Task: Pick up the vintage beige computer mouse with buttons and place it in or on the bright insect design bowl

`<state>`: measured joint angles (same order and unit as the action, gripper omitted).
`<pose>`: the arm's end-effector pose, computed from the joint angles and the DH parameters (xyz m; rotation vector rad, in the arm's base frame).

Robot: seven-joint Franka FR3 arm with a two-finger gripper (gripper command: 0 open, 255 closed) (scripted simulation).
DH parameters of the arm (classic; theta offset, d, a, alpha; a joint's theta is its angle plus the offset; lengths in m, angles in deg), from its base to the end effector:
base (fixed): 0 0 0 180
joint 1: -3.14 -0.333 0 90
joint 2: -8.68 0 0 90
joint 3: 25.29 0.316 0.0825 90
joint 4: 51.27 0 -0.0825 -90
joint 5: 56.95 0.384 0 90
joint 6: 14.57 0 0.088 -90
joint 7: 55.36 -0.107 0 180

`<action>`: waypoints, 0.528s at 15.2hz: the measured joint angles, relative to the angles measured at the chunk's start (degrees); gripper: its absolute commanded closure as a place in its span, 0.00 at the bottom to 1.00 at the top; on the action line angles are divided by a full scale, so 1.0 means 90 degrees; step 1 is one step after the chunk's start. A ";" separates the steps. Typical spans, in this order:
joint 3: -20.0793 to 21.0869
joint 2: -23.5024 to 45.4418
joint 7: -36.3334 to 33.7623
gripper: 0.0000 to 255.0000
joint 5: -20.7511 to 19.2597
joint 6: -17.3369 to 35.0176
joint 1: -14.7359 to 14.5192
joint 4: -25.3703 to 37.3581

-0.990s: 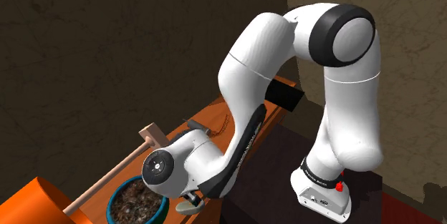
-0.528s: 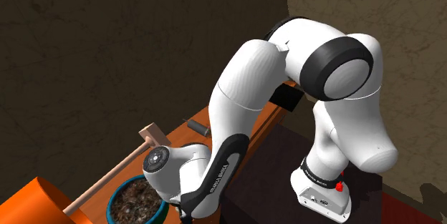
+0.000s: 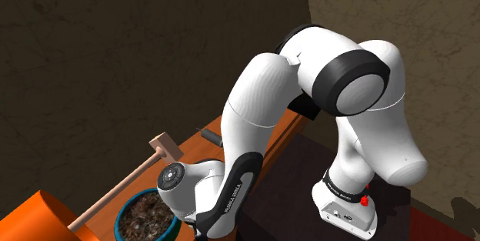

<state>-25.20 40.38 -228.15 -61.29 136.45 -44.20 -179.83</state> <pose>0.3457 0.3793 0.1052 1.4672 -2.6146 0.1262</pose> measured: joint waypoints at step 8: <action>0.0000 0.0002 0.0000 1.00 0.0000 0.0005 0.0000 0.0004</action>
<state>-25.21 40.39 -228.15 -61.29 136.49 -44.20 -179.79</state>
